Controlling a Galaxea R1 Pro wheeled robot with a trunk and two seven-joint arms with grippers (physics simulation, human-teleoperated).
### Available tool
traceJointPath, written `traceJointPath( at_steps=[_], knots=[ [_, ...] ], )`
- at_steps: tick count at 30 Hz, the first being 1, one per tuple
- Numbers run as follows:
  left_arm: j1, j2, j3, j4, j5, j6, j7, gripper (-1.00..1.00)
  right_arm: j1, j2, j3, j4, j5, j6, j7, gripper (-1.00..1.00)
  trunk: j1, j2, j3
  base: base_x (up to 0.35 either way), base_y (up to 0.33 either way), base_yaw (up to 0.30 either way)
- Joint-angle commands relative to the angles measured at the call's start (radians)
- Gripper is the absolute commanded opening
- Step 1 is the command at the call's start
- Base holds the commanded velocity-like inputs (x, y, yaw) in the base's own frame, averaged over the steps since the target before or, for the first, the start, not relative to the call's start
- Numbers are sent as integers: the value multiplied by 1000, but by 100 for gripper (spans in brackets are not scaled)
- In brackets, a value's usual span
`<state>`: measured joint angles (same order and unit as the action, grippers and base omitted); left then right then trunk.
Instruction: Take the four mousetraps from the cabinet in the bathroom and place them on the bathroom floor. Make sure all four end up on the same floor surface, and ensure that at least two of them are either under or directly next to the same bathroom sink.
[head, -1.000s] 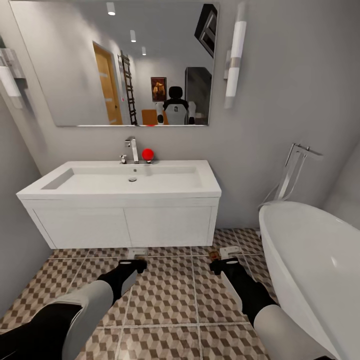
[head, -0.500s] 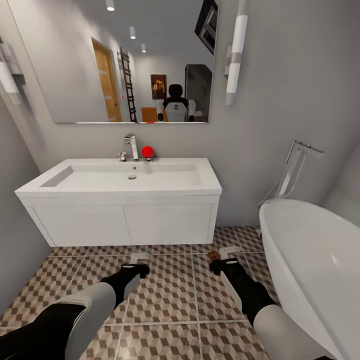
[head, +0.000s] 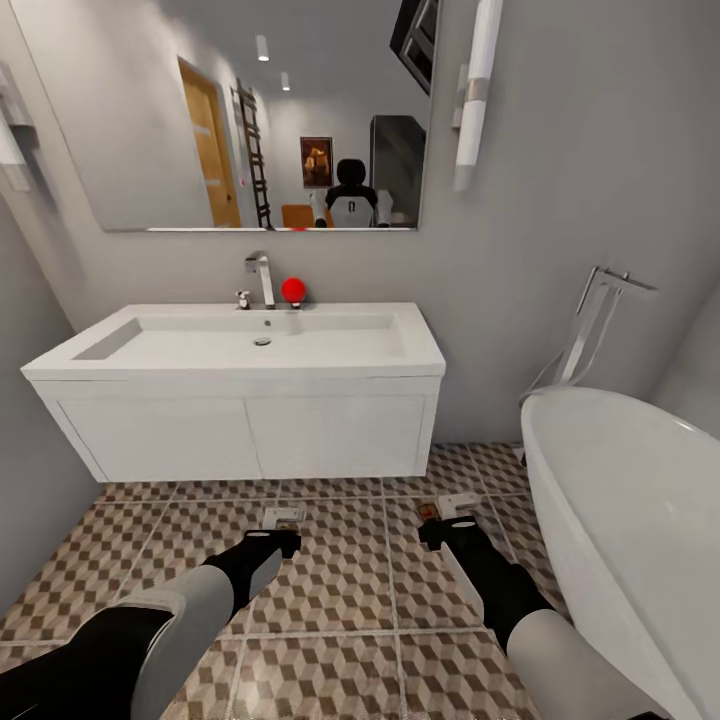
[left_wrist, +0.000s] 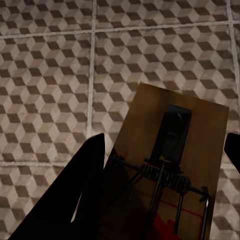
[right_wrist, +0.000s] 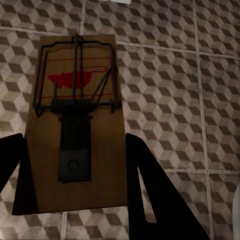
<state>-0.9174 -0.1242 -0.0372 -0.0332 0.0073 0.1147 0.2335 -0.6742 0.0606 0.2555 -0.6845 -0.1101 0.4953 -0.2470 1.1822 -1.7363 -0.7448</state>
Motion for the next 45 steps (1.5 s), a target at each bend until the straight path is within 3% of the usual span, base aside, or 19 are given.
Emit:
traceJointPath(
  at_steps=[1,41,45],
  knots=[
    [0,-1,-4,-2,0,7,4,-100,-1,-1,5,-1,-13,3,-13,-100,4,-8,-6,0,0,0],
    [0,-5,-4,11,-1,2,3,-100,-1,1,7,7,-13,1,-11,-100,157,-288,-194,0,0,0],
    [0,-3,-4,15,0,-36,2,-100,-1,1,7,8,-13,0,-11,-100,157,-288,-201,0,0,0]
  ],
)
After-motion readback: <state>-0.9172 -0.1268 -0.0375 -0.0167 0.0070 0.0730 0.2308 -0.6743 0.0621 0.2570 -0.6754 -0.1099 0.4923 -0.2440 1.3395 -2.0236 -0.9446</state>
